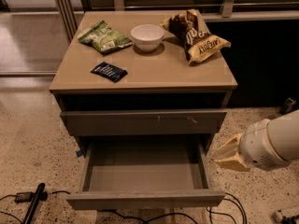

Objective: Close middle drawer

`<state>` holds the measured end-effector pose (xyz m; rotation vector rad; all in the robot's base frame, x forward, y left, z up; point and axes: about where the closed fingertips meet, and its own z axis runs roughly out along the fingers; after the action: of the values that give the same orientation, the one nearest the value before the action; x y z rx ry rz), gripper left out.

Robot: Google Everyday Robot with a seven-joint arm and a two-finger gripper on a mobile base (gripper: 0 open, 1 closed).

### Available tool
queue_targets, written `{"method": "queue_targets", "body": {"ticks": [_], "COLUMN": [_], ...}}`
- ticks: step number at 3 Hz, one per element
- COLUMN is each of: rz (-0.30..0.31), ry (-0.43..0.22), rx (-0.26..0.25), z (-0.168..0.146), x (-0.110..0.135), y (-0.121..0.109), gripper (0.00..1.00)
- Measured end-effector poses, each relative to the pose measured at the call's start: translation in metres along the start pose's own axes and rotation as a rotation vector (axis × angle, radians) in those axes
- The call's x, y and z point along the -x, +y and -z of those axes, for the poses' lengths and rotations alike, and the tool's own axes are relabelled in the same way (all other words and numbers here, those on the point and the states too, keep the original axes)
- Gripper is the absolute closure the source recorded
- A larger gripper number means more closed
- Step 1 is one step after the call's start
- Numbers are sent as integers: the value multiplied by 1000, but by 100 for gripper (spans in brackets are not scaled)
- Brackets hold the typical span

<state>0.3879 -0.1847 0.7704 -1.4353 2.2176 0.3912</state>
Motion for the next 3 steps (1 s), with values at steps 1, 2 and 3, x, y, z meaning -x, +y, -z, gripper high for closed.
{"method": "queue_targets", "body": {"ticks": [1,2,3], "rz": [-65,-102,-129], "ry": [-65,-117,-138], "rx": [10,-16,-33], "z": [-42,-81,-113], "x": [0,-7,-26], "y": [2,1,-6], "gripper": [100,100,100]}}
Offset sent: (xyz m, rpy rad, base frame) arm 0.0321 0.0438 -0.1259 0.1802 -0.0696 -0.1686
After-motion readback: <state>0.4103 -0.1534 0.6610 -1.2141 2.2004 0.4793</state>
